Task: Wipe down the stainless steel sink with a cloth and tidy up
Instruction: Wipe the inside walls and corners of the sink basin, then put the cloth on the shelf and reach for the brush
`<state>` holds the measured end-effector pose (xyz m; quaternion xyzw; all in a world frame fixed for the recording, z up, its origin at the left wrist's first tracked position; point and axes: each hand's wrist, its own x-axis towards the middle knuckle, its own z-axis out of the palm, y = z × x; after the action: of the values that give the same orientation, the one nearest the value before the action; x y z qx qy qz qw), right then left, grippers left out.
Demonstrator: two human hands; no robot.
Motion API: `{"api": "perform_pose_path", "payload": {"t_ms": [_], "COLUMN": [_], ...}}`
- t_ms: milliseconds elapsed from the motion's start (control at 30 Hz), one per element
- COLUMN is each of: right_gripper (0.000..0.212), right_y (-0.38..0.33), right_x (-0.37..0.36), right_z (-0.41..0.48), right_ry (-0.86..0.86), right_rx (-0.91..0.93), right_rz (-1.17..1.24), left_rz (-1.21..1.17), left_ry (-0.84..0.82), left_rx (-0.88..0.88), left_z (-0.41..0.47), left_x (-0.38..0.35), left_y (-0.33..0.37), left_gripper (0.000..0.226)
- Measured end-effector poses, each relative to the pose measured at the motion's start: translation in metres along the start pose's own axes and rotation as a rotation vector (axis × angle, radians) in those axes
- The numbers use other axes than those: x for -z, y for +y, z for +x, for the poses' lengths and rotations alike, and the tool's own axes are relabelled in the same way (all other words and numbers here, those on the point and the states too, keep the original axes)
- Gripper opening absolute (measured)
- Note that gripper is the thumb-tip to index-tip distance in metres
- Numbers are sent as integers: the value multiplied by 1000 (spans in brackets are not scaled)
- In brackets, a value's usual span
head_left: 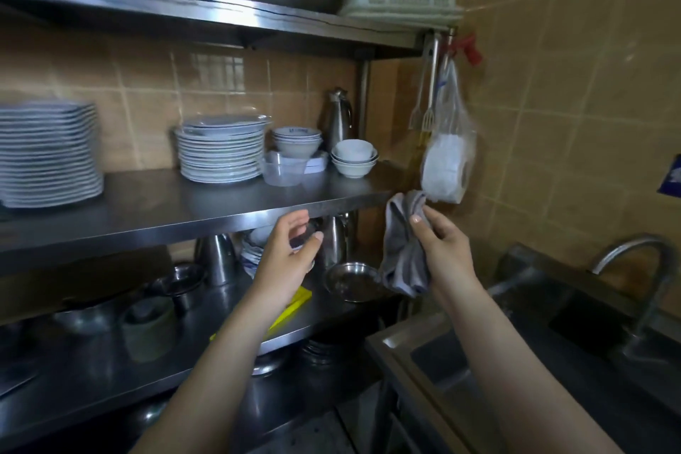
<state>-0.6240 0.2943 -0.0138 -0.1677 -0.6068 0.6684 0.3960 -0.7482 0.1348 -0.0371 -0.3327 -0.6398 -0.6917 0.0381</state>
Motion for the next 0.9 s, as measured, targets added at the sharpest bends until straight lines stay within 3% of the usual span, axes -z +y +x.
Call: {"api": "perform_pose_path", "payload": {"t_ms": [367,900], "right_gripper": [38,42], "right_y": [30,89], "right_x": [-51,-60], "right_z": [86,286], "right_ry": [-74,-65], "right_rx": [-4,-44], "right_rz": [2,52], "left_rz": [27,20], "left_ry": [15,-36], "left_rx": [12,21], "left_z": [74,253], "left_x": [10,-74], "left_y": [-45,-143], "left_gripper": [28,30]}}
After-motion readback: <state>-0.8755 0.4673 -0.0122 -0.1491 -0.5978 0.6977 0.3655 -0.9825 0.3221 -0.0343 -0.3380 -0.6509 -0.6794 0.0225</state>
